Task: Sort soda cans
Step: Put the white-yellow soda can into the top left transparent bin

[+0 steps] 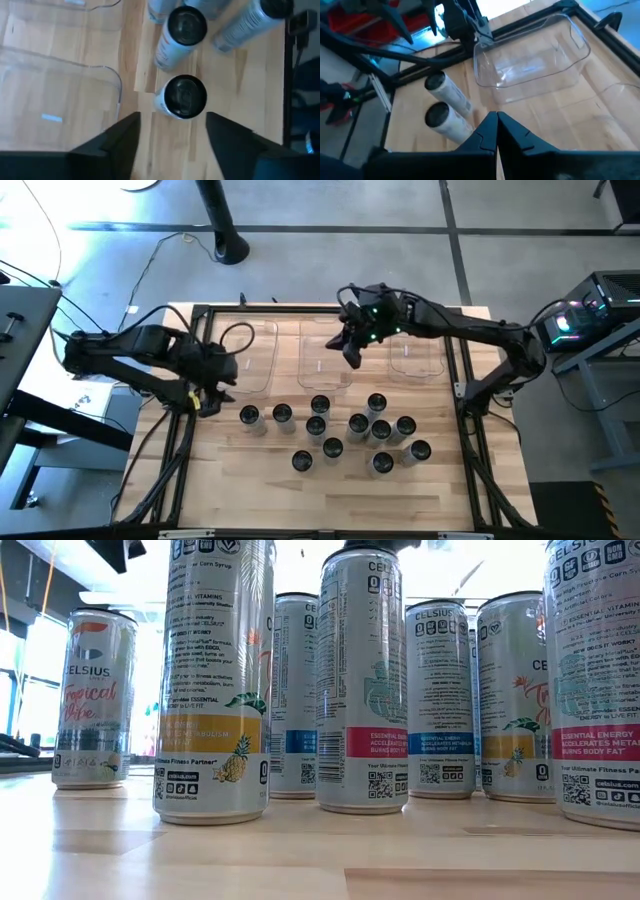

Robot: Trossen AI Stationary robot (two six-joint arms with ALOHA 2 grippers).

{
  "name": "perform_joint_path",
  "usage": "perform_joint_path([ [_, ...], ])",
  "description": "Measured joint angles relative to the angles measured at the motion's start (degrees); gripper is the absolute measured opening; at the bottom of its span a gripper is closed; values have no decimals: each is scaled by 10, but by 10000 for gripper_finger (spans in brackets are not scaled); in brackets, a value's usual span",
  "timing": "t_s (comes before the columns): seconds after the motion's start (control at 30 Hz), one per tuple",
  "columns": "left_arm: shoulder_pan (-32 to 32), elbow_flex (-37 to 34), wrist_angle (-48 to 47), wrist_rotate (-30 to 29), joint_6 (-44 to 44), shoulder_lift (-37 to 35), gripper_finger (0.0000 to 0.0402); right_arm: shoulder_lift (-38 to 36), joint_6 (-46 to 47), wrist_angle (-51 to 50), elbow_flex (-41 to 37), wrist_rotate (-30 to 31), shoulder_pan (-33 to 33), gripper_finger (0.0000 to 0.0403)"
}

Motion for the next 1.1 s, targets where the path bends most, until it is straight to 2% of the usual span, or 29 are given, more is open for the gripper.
perform_joint_path([
  [0.13,-5,0,6,-4,61,3,278,0,58,-2,0,60,33,0],
  [0.23,-5,0,7,0,87,9,299,0,87,-18,0,125,58,5],
  [0.3,-5,0,7,2,93,14,307,0,109,-31,0,142,69,19],
  [0.5,-5,0,15,4,89,44,317,0,133,-66,0,142,88,118],
  [0.67,-5,0,39,10,46,61,317,-4,118,-81,0,120,91,219],
  [0.77,-13,6,30,18,22,77,318,-6,101,-85,0,119,92,263],
  [0.93,-49,44,-16,23,-31,118,318,-8,59,-105,0,119,92,290],
  [1.1,-84,46,-21,-48,-75,132,318,-7,14,-124,0,146,92,291],
])
